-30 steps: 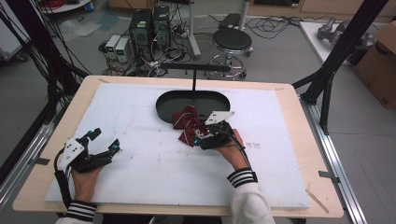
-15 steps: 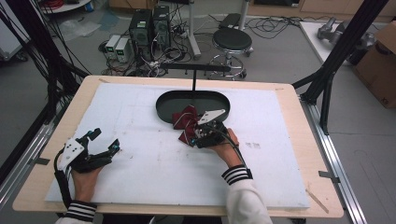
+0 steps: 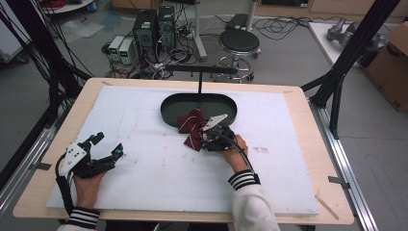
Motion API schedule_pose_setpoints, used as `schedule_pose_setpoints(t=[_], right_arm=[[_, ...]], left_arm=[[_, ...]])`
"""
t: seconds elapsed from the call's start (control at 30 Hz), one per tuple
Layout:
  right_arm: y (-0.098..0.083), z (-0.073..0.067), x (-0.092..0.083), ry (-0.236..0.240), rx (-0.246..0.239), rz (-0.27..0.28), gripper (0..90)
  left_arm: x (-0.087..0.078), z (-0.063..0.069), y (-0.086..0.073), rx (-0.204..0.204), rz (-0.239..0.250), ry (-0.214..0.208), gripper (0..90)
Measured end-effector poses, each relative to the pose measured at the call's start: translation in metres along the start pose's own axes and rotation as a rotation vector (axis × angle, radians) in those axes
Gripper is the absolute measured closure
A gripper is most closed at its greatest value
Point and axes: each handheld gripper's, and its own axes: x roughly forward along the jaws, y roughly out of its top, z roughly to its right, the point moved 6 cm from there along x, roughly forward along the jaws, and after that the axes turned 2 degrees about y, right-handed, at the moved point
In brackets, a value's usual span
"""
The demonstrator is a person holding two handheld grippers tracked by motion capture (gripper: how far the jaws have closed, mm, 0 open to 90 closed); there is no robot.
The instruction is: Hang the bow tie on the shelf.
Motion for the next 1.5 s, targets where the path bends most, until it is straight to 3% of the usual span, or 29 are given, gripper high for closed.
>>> schedule_pose_setpoints(t=[0.23,0.47,0.67,0.93,1.13,1.27,1.5], right_arm=[[0.001,0.000,-0.003,-0.019,-0.012,-0.005,80.1],[0.003,0.004,-0.008,-0.048,0.009,0.022,84.1],[0.009,0.007,-0.021,-0.049,0.058,0.105,84.2],[0.018,0.006,-0.035,-0.065,0.060,0.205,84.5],[0.024,0.009,-0.050,-0.067,0.103,0.301,84.7],[0.029,0.013,-0.064,-0.073,0.135,0.375,84.6],[0.047,0.020,-0.090,-0.106,0.144,0.465,84.7]], left_arm=[[0.000,0.000,0.000,-0.002,0.002,0.001,15.6],[0.000,0.000,0.000,-0.001,0.002,0.001,15.6],[0.000,0.000,0.000,0.001,0.000,0.000,15.6],[0.000,0.001,0.000,0.006,0.003,0.002,15.6],[0.000,0.001,0.000,0.006,0.004,0.004,15.6],[0.000,0.001,0.000,0.006,0.003,0.004,15.7],[0.000,0.001,0.000,0.007,0.003,0.006,15.7]])
